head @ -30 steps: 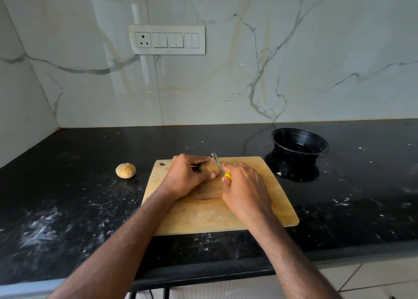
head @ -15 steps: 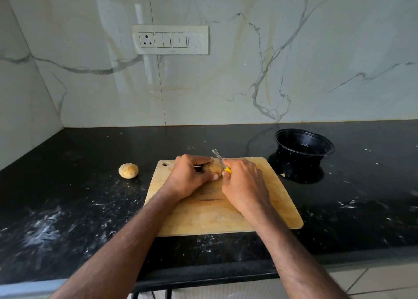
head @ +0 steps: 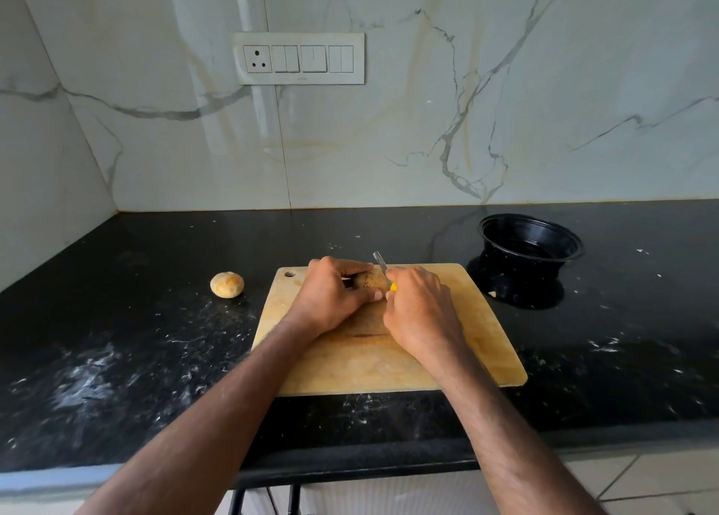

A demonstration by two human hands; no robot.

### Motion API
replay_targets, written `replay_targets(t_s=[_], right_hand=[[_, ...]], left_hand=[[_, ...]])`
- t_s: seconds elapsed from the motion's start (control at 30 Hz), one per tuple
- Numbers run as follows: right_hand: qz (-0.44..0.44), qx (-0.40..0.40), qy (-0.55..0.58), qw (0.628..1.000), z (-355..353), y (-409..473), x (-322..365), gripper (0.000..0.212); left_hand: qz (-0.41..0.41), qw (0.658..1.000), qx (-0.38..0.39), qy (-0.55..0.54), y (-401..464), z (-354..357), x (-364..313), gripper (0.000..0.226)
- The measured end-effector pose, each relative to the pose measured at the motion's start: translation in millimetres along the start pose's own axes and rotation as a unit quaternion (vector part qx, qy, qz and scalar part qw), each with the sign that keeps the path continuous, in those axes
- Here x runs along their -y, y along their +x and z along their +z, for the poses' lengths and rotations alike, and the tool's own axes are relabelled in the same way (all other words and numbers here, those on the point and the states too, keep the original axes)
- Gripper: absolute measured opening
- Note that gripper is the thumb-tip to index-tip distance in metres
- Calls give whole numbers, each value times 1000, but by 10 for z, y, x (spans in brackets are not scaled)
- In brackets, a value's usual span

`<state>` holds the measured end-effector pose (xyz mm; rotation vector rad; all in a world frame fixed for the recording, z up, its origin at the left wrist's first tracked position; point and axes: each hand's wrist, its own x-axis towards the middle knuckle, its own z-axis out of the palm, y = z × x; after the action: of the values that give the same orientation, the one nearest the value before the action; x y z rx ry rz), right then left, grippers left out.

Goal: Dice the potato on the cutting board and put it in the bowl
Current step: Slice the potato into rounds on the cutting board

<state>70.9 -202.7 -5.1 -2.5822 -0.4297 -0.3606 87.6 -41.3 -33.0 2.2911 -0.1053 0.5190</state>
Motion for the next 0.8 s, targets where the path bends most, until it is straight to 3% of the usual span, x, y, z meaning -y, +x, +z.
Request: replay_targets(t_s=[0.37, 0.8], right_hand=[[1, 45, -14, 999, 9, -130, -13, 38], [12, 57, -22, 998, 31, -313, -65, 33]], left_hand=[[3, 1000, 0, 3, -4, -15, -11, 55], [-10, 1000, 2, 10, 20, -24, 18, 58]])
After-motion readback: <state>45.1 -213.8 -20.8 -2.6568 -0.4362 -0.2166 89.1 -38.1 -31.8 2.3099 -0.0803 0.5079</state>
